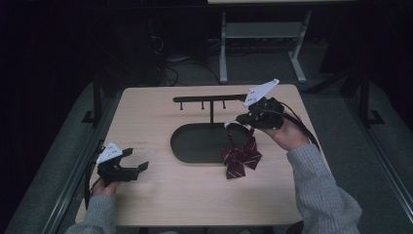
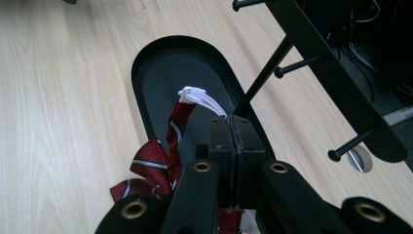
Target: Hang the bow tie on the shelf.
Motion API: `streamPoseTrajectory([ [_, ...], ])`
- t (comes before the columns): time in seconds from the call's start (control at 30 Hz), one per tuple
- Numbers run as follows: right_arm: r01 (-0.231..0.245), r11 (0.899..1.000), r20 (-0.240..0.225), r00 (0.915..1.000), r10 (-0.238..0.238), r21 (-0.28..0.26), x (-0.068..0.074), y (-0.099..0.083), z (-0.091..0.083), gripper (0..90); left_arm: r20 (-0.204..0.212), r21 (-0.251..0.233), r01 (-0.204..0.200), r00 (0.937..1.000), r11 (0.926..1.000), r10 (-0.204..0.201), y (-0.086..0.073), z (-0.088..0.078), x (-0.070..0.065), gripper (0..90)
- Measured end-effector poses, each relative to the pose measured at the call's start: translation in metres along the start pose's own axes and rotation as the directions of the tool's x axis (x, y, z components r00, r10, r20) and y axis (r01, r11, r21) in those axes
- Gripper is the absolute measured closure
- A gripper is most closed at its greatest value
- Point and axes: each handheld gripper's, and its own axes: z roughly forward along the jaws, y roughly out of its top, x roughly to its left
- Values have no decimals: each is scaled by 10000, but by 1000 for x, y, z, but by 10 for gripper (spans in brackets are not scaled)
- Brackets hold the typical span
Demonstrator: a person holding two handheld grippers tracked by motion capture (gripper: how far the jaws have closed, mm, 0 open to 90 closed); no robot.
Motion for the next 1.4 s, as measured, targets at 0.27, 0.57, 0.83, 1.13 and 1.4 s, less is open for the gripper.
streamPoseTrajectory([
  [0.27, 53, 10000, 13, 10000, -53, -47, -5, 9, -2, 885, 9, -42, 44, 10000, 10000, -44, 0, 0, 0, 130],
  [0.57, 137, 9999, -71, 9999, -138, -101, -7, 20, 0, 885, 1, -61, 55, 10000, 10000, -55, 0, 0, 0, 130],
  [0.83, 275, 9996, 15, 9996, -275, 13, -11, 28, 2, 885, 15, -73, 47, 10000, 10000, -47, 0, 0, 0, 130],
  [1.13, 142, 9999, -11, 9999, -142, -29, -16, 35, 3, 885, 23, -79, -5, 10000, 10000, 6, 1, 0, 0, 130],
  [1.4, 116, 9998, -2, 9999, -116, -151, -21, 43, 3, 884, 14, -120, 4, 10000, 9999, -4, 1, -1, -1, 130],
])
